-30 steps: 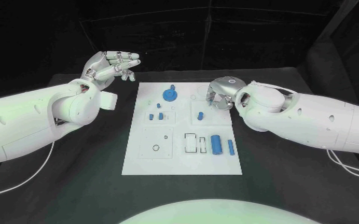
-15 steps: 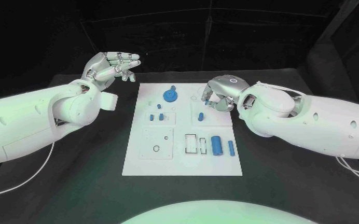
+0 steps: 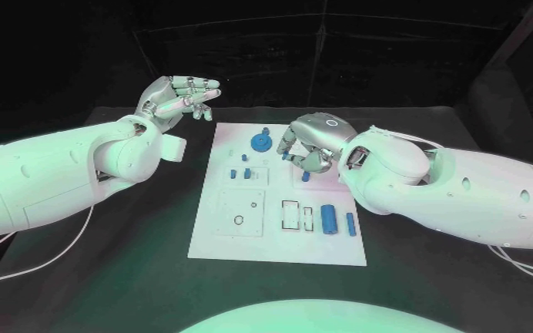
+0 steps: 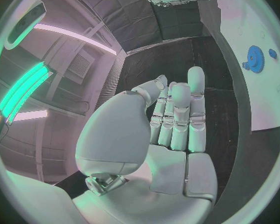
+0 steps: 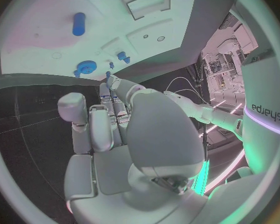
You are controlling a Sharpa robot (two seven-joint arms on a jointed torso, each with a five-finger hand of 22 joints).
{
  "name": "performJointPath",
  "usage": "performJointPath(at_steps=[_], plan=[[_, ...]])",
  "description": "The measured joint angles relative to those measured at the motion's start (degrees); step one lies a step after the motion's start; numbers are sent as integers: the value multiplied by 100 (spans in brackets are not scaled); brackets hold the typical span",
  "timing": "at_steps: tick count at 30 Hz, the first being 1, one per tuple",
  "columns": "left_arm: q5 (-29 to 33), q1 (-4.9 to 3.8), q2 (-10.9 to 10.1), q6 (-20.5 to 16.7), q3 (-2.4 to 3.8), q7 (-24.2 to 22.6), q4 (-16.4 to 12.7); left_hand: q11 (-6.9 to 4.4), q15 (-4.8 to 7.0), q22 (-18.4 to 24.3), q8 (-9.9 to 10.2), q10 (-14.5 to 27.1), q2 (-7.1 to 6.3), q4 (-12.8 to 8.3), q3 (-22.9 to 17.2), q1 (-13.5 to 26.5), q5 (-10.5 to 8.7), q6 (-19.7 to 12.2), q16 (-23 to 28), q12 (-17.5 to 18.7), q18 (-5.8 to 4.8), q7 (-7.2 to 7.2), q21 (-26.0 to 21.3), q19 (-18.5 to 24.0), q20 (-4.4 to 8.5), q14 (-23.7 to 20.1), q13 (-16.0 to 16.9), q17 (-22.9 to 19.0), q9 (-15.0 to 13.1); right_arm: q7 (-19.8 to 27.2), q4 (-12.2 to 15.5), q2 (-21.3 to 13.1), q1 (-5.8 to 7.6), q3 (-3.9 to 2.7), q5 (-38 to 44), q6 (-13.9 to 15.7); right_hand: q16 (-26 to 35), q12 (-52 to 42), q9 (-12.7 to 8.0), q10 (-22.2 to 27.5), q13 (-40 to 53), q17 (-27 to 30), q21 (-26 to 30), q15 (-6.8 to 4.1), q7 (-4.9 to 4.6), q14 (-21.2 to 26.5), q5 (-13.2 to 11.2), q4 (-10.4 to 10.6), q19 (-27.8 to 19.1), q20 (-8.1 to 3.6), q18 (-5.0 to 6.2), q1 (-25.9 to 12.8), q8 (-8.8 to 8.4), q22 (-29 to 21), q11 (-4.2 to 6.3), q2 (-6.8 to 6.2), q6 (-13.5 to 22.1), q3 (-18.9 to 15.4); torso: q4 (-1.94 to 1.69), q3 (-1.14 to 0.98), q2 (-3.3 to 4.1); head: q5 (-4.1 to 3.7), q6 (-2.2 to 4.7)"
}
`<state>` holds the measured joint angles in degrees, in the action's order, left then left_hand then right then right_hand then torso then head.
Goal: Assemble the parts on the task board
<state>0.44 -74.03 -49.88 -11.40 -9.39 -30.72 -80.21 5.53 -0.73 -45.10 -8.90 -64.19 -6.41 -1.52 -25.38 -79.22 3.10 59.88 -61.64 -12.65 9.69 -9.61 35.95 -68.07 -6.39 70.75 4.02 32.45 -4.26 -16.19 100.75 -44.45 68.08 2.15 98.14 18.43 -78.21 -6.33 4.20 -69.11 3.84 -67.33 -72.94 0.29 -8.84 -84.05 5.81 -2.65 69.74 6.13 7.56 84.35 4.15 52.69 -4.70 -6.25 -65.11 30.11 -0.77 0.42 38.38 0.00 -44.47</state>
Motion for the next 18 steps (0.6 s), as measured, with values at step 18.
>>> performJointPath(at_steps=[18], plan=[[1,0,51,-1,0,0,-11,0,0,-1,0,0,0,0,0,0,0,0,0,0,0,0,0,0,0,0,0,1,-1,239,-529,764,-526,42,-64,29,0,0,-1,1,-6,1,0,0,0,0,22,-15,0,0,0,-23,0,-12,0,23,0,15,4,-5,3,418,-153]])
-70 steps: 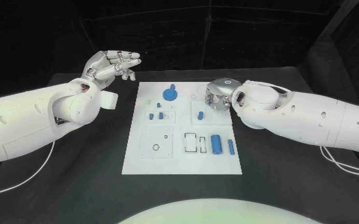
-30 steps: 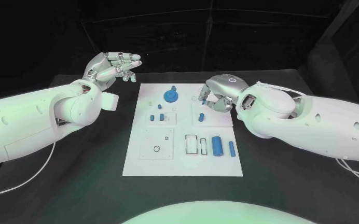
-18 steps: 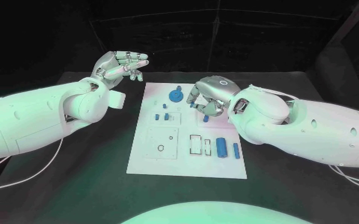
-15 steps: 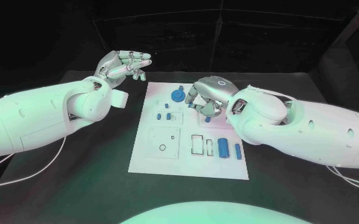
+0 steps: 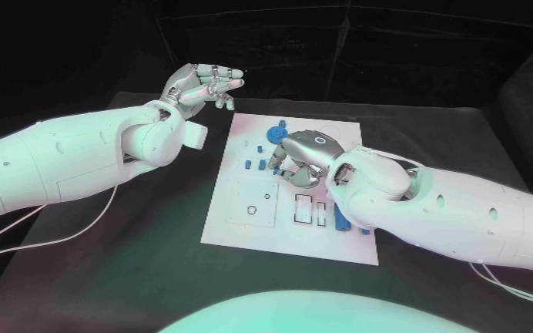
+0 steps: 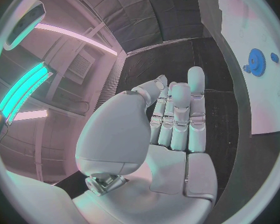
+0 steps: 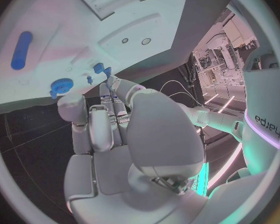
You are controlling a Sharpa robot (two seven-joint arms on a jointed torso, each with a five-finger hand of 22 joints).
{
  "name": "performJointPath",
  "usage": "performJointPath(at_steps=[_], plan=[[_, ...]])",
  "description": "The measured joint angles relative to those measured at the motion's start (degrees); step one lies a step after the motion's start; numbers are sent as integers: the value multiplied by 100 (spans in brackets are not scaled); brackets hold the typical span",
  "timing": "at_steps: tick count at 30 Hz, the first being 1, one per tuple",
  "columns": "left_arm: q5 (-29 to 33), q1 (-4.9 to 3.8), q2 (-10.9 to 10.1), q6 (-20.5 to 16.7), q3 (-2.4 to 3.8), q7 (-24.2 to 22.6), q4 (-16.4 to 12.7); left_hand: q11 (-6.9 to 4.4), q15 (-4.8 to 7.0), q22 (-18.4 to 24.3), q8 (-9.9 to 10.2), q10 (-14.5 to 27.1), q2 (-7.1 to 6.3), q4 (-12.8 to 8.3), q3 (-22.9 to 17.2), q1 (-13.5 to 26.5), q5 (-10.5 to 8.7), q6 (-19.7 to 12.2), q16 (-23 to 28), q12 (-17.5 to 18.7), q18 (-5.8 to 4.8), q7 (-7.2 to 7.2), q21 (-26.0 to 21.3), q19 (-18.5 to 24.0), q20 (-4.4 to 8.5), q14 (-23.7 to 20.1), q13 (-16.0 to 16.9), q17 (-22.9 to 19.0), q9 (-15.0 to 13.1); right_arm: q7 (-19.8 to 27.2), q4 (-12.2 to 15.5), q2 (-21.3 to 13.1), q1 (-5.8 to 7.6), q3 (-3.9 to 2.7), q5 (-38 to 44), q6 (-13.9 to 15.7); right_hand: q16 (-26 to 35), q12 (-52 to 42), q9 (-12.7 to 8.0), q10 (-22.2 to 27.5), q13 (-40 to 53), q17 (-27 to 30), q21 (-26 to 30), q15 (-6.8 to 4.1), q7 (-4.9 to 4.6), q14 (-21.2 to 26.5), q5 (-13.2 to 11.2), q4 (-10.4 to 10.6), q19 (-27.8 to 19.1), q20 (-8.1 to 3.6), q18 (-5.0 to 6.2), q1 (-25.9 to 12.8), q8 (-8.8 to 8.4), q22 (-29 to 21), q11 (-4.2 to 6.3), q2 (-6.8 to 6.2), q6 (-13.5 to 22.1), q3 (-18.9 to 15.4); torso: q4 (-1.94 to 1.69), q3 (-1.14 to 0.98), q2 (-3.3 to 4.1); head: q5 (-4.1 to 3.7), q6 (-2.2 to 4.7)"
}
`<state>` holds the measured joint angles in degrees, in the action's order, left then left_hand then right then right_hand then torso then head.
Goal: Assemble the parts on the task board
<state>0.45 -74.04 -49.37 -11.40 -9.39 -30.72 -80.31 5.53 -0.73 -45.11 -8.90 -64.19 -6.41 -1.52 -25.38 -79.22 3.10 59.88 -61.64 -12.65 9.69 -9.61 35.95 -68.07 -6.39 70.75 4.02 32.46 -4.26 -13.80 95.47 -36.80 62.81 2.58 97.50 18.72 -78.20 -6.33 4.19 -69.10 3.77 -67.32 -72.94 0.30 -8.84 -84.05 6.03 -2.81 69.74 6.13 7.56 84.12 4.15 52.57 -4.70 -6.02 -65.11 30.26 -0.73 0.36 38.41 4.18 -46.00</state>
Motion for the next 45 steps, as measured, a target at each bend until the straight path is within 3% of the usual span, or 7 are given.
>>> performJointPath(at_steps=[10,18,45], plan=[[0,-1,26,1,1,0,3,0,0,-1,0,0,0,0,0,0,0,0,0,0,0,0,0,0,0,0,0,0,0,102,-205,205,-210,87,-7,-21,0,1,-1,1,-2,1,0,0,0,0,-1,-3,0,0,0,0,0,-17,-1,0,0,3,4,-2,0,80,-69],[0,-1,24,0,1,0,1,0,0,-1,0,0,0,0,0,0,0,0,0,0,0,0,0,0,0,0,0,1,0,150,-233,234,-293,107,-4,-66,0,2,-1,1,1,8,0,0,0,0,-1,-14,0,0,0,0,0,-32,-1,0,0,14,6,-1,-2,109,-94],[0,-1,20,1,1,2,4,0,0,1,0,0,0,0,0,0,0,0,0,0,0,0,-19,0,0,0,0,1,2,183,-270,307,-388,116,116,-186,0,23,-2,12,-1,8,0,0,0,0,-5,-14,0,0,1,1,0,-31,-12,-1,1,14,2,1,-7,143,-128]])
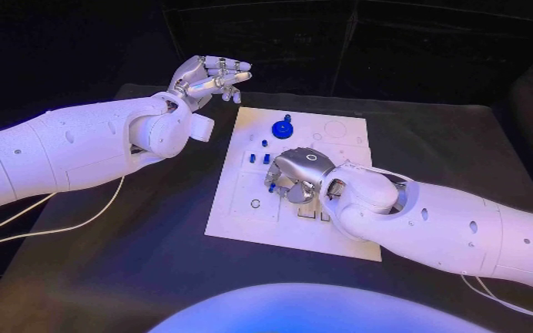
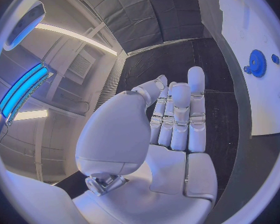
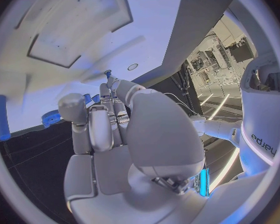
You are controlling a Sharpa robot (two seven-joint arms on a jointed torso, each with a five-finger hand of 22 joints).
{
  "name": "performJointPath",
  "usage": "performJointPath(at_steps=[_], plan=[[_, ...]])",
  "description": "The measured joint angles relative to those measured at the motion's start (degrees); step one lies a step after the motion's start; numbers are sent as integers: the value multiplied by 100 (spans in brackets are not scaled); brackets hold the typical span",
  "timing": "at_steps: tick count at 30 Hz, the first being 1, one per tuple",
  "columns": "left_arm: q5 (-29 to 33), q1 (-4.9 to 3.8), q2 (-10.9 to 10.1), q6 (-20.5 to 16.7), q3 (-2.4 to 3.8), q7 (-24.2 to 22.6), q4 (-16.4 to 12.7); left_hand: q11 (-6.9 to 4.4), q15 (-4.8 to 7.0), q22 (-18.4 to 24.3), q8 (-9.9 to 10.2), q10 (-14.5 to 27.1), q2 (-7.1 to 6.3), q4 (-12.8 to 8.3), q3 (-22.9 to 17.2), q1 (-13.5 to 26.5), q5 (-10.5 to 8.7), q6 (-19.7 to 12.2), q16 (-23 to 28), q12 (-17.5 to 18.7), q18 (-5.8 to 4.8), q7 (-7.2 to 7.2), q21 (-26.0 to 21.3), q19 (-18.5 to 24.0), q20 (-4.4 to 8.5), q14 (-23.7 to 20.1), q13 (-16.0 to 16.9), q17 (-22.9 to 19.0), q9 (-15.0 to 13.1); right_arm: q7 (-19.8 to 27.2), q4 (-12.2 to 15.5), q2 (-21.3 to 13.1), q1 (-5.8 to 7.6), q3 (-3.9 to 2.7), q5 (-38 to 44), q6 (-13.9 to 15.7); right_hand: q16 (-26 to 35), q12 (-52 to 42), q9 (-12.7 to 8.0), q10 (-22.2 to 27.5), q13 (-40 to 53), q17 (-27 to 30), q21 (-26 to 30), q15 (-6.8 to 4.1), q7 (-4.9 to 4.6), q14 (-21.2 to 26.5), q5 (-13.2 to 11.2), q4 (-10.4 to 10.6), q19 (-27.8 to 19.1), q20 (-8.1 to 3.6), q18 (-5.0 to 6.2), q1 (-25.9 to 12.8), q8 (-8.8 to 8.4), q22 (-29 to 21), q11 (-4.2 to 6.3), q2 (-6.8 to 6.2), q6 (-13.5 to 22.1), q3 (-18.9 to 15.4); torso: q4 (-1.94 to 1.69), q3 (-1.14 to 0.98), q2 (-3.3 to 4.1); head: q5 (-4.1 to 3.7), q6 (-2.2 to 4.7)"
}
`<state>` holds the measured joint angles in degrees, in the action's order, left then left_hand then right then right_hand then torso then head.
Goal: Assemble the parts on the task board
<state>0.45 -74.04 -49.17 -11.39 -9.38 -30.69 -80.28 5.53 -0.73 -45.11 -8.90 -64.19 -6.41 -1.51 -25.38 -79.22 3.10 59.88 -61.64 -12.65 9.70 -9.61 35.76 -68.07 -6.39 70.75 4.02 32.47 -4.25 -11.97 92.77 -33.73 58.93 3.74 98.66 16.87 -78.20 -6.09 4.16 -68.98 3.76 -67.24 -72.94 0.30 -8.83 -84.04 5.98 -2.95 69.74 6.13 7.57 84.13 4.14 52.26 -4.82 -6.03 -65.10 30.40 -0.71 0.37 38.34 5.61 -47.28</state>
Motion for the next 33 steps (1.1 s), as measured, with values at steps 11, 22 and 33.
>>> performJointPath(at_steps=[11,22,33], plan=[[0,0,-1,1,0,1,1,0,0,6,0,0,0,0,0,0,0,0,0,0,-1,0,-3,0,0,0,0,0,4,2,6,-2,-3,-3,17,-25,0,1,0,1,-1,0,0,0,0,0,0,0,0,0,0,0,0,0,-1,0,0,0,1,0,0,4,2],[0,0,-2,2,0,3,1,0,0,5,0,0,0,0,0,0,0,0,0,0,0,0,-3,0,0,0,0,0,3,-55,-70,56,-1,-8,133,-155,0,13,-2,11,3,26,0,0,1,0,-1,0,0,0,0,-31,-1,-47,-10,31,1,0,4,1,0,-2,-7],[0,0,-1,3,0,6,2,0,0,5,0,0,0,0,0,0,0,0,0,0,0,0,-3,0,0,0,0,0,3,-104,-83,118,8,-15,333,-261,0,19,-8,11,4,33,0,0,2,0,-1,0,-12,-12,0,-56,-4,-64,-11,7,2,0,4,-1,0,5,-18]])
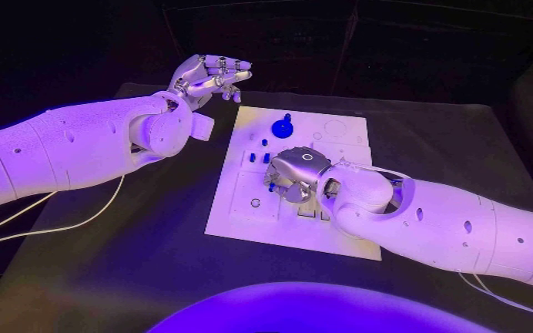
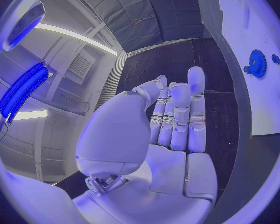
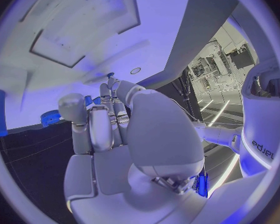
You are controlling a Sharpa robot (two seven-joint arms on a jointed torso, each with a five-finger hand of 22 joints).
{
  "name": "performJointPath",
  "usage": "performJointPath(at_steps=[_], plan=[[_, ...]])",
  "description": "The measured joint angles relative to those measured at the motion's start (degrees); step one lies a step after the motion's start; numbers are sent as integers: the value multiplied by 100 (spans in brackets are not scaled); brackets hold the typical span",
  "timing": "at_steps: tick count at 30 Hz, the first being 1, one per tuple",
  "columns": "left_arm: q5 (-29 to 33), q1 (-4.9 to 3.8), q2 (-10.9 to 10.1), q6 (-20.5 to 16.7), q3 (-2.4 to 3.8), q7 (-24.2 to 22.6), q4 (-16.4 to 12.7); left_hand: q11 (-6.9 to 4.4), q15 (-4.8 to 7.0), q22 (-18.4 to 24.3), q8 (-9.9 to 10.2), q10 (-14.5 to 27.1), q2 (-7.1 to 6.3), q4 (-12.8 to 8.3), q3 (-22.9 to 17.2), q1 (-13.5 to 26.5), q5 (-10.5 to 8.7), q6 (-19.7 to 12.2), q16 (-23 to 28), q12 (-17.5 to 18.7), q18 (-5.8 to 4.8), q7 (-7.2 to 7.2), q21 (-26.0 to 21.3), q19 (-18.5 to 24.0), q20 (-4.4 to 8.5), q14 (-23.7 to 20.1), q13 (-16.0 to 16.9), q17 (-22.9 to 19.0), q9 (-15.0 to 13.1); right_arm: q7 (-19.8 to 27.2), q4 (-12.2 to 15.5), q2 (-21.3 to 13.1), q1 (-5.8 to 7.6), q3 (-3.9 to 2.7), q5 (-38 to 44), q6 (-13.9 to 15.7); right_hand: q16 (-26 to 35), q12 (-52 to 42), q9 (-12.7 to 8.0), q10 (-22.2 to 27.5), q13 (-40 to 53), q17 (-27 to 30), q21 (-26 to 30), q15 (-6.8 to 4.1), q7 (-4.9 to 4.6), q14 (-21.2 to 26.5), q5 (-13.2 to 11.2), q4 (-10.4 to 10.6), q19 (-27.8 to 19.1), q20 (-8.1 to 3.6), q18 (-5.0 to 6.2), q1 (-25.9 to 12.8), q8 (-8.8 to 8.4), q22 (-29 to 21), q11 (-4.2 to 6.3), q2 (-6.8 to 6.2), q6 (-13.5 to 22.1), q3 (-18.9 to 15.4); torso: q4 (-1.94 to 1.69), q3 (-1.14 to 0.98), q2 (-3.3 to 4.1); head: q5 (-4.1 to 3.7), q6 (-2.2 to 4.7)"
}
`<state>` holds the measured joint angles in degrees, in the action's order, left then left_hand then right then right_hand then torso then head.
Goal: Assemble the parts on the task board
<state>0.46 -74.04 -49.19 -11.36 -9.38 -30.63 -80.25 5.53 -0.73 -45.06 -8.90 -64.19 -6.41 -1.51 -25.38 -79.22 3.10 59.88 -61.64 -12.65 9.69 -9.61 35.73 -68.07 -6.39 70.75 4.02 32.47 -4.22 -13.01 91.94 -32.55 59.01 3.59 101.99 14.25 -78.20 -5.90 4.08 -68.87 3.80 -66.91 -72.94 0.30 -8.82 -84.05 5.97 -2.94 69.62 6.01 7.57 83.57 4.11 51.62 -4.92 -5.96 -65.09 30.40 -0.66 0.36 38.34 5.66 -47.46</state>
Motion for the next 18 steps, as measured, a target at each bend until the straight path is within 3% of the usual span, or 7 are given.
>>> performJointPath(at_steps=[13,18], plan=[[0,0,1,4,0,5,7,0,0,-1,0,0,0,0,0,0,0,0,0,0,0,0,0,0,0,0,0,0,0,-16,-6,26,-4,4,4,-96,0,4,1,0,0,9,0,0,-4,0,0,-1,-10,-10,1,-51,-34,-17,0,-15,4,-1,0,-2,0,4,-8],[0,0,4,5,0,7,12,0,0,-1,0,0,0,0,0,0,0,0,0,0,0,0,0,0,0,0,0,0,-1,-15,-6,18,-6,9,-23,-97,0,127,-33,216,-19,50,30,4,-97,0,2,-16,-61,41,1,-154,-34,-65,-76,-80,216,-16,0,-1,0,5,-9]])
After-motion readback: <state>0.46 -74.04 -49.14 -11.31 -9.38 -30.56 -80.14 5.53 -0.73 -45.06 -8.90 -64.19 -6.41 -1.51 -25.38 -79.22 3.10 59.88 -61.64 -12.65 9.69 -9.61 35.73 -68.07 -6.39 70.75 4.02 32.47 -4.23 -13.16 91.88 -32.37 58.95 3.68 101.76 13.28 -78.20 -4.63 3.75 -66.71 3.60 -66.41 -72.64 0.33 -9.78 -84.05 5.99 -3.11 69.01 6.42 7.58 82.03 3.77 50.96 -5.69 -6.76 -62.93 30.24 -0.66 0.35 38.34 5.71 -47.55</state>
